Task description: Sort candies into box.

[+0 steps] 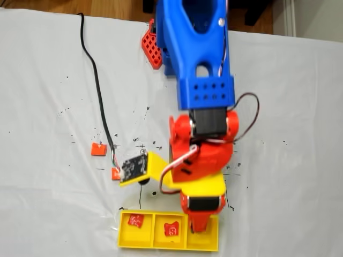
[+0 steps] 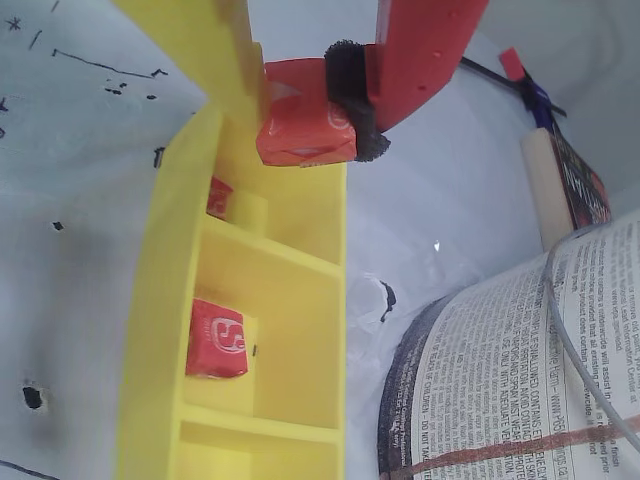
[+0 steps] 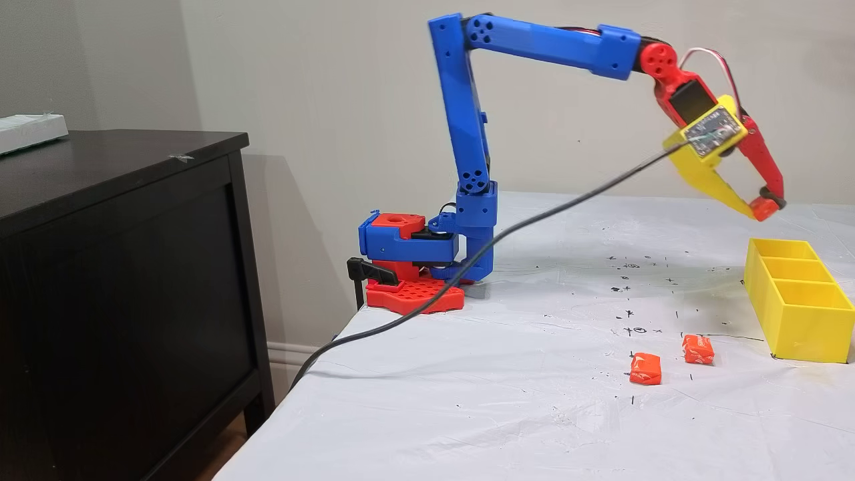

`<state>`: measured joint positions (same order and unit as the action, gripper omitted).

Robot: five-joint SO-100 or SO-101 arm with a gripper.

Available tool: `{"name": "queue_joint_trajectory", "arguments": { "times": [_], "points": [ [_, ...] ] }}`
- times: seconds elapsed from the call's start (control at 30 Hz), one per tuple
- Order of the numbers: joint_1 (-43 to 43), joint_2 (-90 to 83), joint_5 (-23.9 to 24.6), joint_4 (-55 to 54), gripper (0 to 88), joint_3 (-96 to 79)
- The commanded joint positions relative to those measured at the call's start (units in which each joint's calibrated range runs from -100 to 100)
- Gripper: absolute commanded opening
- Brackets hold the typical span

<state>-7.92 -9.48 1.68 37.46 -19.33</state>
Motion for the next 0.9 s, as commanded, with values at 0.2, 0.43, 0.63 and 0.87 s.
{"name": "queue_joint_trajectory", "arguments": {
  "times": [0.2,0.43,0.63,0.87],
  "points": [
    [-1.5,3.7,0.3,-4.0,0.1,8.1],
    [-2.3,5.8,0.4,-5.6,0.1,7.6],
    [-2.5,7.4,0.4,-5.5,0.1,8.4],
    [-2.3,8.1,0.9,-5.3,0.1,9.3]
  ]
}}
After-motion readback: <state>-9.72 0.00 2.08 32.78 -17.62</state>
